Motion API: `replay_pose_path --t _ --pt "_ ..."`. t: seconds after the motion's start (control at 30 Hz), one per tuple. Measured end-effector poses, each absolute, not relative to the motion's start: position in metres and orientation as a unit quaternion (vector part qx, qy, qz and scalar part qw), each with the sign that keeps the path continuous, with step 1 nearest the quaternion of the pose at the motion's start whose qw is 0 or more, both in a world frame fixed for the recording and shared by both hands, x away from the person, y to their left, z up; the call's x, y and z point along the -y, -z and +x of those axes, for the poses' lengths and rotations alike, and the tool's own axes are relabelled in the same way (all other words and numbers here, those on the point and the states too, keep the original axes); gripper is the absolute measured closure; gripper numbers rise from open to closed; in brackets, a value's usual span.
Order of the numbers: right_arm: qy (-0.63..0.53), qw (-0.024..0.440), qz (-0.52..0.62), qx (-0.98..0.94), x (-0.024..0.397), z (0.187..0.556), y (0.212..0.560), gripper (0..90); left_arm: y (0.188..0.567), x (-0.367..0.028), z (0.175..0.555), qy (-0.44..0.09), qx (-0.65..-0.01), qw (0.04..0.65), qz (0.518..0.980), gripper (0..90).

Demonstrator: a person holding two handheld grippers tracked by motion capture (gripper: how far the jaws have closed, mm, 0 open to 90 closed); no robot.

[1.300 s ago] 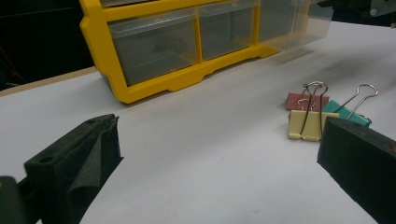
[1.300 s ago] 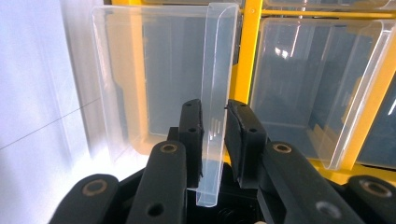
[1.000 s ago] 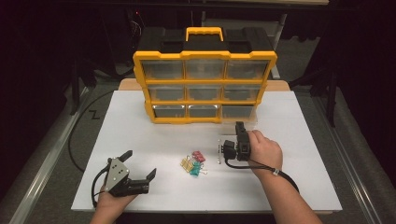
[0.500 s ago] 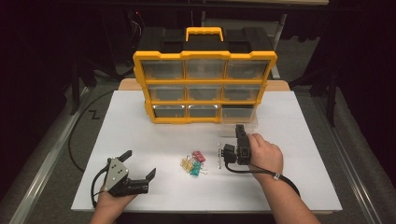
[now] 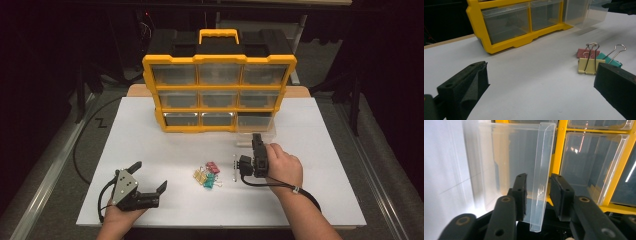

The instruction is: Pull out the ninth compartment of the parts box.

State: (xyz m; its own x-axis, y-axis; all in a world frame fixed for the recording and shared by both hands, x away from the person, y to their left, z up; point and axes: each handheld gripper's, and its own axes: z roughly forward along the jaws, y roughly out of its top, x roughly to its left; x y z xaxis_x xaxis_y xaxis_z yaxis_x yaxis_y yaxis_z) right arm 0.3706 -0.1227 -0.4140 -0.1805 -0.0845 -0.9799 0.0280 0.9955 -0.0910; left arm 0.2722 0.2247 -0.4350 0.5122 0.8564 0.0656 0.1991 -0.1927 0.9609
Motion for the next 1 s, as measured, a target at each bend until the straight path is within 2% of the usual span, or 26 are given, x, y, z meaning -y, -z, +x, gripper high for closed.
replay_pose_path --t 0.23,1.0 --pt "0.028 0.634 -0.023 -0.772 0.127 0.359 0.413 56.7 0.435 -0.225 0.272 -0.321 -0.376 0.512 0.702 0.3" --pt "0.020 0.613 -0.013 -0.790 0.160 0.319 0.447 55.2 0.436 -0.224 0.272 -0.319 -0.378 0.516 0.699 0.3"
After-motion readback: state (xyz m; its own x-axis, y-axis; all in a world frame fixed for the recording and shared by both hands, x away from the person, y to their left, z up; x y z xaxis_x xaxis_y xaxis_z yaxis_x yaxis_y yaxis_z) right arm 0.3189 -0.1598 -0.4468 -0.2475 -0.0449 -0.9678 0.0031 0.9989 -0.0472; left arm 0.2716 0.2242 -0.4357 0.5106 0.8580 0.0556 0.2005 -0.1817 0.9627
